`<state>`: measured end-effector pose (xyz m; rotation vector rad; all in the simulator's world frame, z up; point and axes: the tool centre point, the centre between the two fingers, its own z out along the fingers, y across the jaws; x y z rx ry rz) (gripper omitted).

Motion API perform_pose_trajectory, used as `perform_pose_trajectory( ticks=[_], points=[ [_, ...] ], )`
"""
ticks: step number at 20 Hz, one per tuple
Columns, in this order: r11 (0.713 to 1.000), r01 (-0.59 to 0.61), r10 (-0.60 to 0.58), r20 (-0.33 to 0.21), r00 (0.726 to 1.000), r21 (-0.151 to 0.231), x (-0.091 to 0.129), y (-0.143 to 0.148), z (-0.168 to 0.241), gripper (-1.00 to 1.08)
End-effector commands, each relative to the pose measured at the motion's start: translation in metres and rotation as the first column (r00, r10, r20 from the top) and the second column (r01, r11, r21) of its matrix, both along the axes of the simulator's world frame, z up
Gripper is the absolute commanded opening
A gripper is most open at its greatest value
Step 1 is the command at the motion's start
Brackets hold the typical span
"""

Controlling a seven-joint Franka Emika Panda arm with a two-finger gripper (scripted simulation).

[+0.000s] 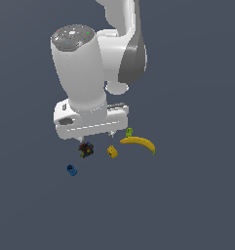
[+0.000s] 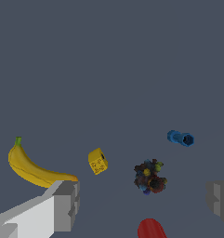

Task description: Pick up a designated object from a clutter of objects.

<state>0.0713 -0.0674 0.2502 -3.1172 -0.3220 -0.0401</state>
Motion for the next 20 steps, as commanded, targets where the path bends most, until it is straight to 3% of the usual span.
perform_pose_trajectory(
  ticks=[1, 11, 20],
  points=[
    [0.999, -0.032, 0.032, -0.003, 0.999, -0.001, 0.01, -0.02, -0.021, 1.0],
    [0.989, -0.148, 0.148, -0.016, 0.989, -0.007, 0.034, -0.095, -0.107, 1.0],
    [0.979, -0.204, 0.204, -0.023, 0.979, -0.01, 0.036, -0.131, -0.151, 1.0]
  ],
)
